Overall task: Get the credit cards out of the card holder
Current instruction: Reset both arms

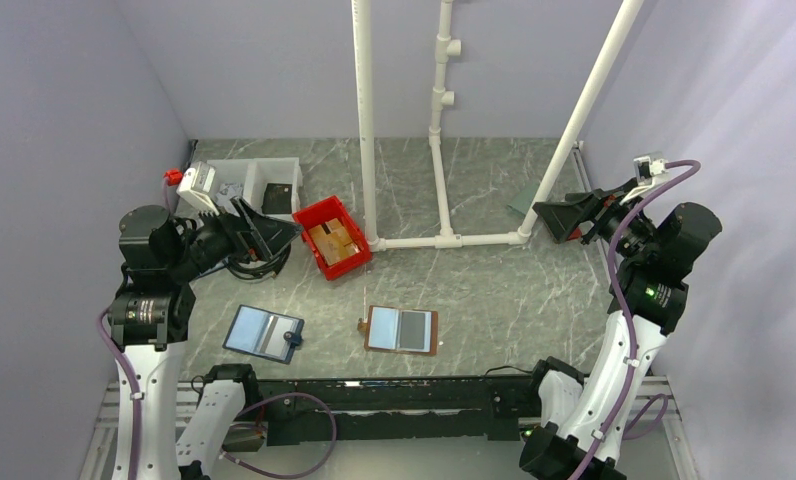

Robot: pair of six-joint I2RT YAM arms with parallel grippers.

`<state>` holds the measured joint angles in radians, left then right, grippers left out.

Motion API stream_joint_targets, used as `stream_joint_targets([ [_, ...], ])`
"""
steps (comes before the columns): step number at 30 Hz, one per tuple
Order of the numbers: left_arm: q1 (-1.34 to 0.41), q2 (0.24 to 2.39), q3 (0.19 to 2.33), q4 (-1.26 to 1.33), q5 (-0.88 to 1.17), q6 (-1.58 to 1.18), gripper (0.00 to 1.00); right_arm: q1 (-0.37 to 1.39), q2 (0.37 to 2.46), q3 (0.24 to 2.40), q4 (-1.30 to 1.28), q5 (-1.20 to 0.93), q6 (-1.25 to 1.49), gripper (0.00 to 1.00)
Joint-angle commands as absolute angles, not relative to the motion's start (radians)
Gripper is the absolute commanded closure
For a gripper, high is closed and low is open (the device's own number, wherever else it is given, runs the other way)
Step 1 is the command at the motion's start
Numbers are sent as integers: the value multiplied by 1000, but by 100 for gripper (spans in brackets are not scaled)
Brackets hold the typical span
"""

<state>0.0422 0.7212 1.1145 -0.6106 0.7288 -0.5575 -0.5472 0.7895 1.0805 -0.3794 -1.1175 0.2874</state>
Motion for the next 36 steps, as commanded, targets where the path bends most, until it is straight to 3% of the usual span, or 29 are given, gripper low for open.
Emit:
stream_joint_targets([
  [1, 39, 712, 1108, -588, 737, -536, 1, -552, 778, 1075, -339, -1118, 281, 0],
  [36, 40, 708, 1095, -588, 736, -531, 1, -552, 775, 1054, -332, -1106, 273, 0],
])
